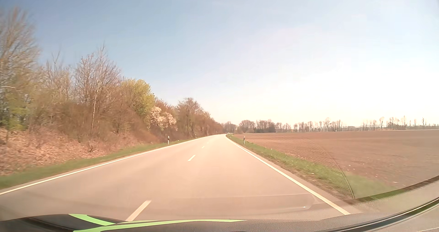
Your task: Follow the waypoints while adhering to traffic rules and regulations
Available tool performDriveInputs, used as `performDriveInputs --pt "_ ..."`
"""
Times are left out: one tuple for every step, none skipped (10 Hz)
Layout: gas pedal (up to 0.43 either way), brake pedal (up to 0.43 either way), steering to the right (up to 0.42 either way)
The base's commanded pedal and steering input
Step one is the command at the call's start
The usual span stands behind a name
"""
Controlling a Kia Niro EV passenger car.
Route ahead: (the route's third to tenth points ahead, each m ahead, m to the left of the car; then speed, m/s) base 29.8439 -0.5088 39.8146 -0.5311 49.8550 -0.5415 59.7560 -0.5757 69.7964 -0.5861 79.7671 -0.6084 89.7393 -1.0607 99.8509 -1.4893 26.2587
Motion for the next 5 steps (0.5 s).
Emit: performDriveInputs --pt "0.189 0.0 0.002" --pt "0.189 0.0 0.002" --pt "0.189 0.0 0.002" --pt "0.189 0.0 0.002" --pt "0.189 0.0 0.002"
